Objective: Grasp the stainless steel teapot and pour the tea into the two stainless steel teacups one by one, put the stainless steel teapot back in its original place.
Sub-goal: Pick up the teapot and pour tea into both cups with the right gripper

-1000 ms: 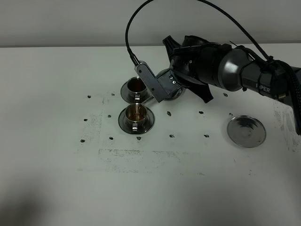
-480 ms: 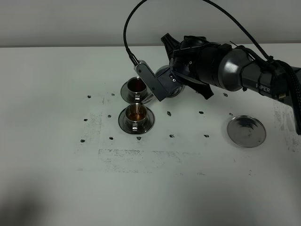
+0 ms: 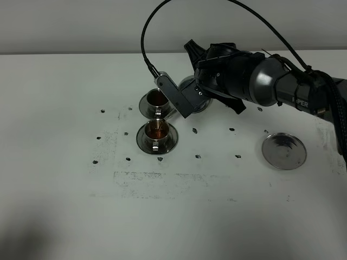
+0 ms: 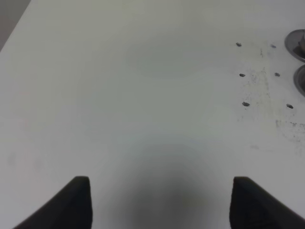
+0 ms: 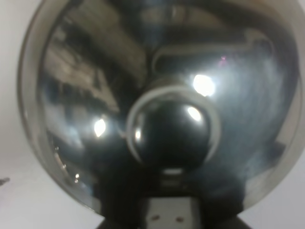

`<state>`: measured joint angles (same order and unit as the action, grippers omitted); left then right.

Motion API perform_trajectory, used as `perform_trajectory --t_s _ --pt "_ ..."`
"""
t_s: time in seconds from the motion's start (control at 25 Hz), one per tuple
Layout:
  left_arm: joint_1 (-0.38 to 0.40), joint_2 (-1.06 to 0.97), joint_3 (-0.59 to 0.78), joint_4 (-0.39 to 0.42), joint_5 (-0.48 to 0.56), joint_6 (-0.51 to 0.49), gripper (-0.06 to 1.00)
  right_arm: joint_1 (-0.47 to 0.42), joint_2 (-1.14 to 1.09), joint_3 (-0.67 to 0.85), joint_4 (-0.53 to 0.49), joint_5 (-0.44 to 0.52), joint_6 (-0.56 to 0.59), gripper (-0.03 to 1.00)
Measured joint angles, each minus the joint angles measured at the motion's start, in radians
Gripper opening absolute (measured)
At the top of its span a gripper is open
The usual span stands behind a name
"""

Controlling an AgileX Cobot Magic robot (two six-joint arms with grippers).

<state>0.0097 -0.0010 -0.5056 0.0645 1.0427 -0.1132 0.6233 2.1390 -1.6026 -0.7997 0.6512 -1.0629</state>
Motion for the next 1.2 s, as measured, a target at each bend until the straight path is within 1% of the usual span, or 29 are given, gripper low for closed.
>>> perform_trajectory --t_s 0.2,0.76,1.2 --pt "0.0 0.0 0.0 0.0 0.0 0.0 0.59 0.008 0.003 0.0 -0.036 0.001 0.0 0.2" --pt "0.0 0.0 0.0 0.0 0.0 0.0 0.59 0.009 0.003 0.0 -0.096 -0.008 0.0 0.2" --pt "0.0 0.0 0.0 0.0 0.0 0.0 0.59 0.02 0.003 0.0 -0.101 -0.021 0.0 0.2"
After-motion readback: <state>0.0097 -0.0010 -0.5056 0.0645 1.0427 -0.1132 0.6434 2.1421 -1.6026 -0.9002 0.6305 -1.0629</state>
